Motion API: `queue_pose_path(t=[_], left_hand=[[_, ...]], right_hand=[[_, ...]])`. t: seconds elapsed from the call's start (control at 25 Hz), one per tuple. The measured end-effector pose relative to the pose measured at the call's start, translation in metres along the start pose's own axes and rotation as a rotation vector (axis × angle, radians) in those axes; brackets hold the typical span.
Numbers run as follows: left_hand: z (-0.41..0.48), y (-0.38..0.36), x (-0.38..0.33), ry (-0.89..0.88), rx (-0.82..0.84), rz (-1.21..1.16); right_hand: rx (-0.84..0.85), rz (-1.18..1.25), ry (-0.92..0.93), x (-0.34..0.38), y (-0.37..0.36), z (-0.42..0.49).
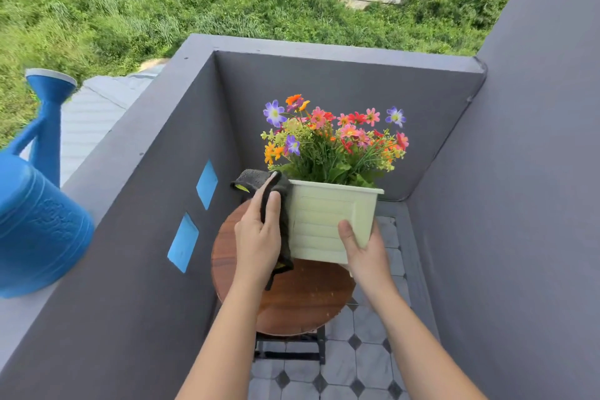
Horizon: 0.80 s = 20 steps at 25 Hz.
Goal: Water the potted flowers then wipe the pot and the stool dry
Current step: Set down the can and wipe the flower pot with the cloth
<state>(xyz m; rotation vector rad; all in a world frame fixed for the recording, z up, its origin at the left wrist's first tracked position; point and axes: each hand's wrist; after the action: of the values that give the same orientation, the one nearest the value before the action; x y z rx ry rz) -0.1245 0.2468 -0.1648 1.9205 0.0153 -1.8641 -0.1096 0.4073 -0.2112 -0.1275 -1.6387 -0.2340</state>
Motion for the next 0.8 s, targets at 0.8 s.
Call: queue_pose_path(t=[0.8], left_hand=[[0.046,-0.005,0.037,0.395,0.225,-0.082]], right_hand=[[0.087,-0.023,-0.017,-0.007,0.007,-0.005]])
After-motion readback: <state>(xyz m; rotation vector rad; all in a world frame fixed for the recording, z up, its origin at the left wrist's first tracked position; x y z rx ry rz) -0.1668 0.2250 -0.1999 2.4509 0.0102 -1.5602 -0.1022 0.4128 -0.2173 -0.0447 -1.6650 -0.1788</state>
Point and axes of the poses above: each hand's wrist, its own z-axis towards the middle knuckle, its own y-axis out of the back of the hand, x = y × z, and after that the axes turned 6 degrees about z, right-handed
